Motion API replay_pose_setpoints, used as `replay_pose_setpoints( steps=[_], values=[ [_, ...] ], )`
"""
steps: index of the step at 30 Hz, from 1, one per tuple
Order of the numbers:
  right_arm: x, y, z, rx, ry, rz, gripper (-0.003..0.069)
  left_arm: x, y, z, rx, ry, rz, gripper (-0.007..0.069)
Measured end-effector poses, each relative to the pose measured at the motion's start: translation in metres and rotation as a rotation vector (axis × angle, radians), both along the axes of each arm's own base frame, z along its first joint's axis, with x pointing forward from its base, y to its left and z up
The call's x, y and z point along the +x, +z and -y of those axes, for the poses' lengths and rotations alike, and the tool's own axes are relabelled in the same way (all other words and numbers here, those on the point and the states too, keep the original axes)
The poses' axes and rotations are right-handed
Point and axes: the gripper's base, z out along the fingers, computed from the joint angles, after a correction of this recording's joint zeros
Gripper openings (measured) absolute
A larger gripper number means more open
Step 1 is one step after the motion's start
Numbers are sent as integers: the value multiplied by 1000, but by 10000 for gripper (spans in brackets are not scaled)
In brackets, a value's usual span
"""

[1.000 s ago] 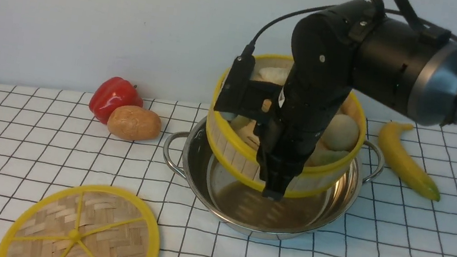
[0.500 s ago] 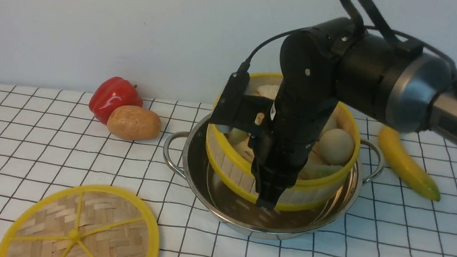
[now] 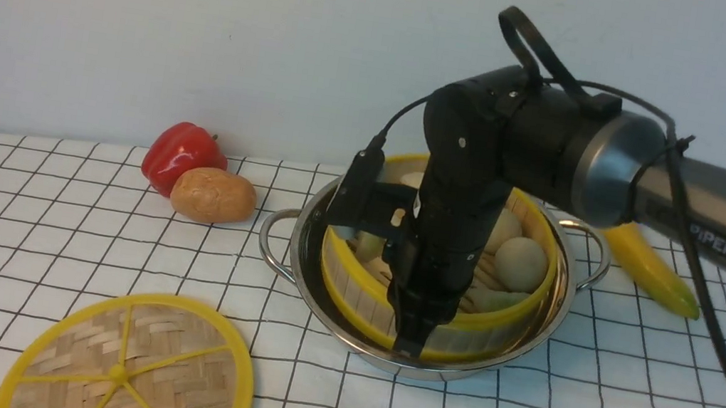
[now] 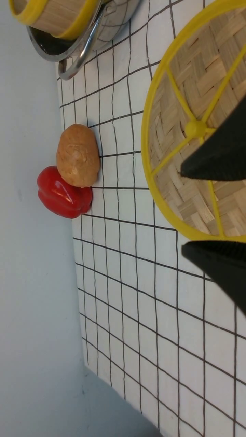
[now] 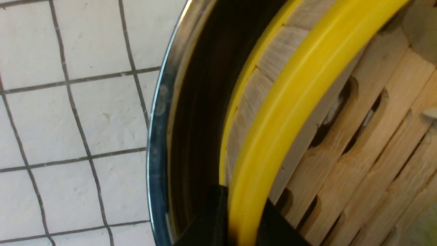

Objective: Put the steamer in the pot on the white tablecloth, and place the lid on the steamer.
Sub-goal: 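Place the bamboo steamer basket of food into the steel pot with the right gripper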

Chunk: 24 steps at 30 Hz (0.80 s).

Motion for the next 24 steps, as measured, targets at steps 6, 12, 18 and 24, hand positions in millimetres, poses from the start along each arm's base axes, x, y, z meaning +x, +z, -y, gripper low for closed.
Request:
replay_pose_setpoints(
  steps=[6, 12, 18, 24],
  values=[
    [0, -3, 0, -4, 4, -6, 64, 0, 0, 0, 0, 0, 0, 244],
    [1, -8, -2, -4, 9, -17, 64, 0, 0, 0, 0, 0, 0, 244],
    [2, -12, -3, -4, 12, -21, 64, 0, 0, 0, 0, 0, 0, 244],
    [2, -11, -3, -1, 16, -13, 132, 0, 0, 0, 0, 0, 0, 244]
  ],
)
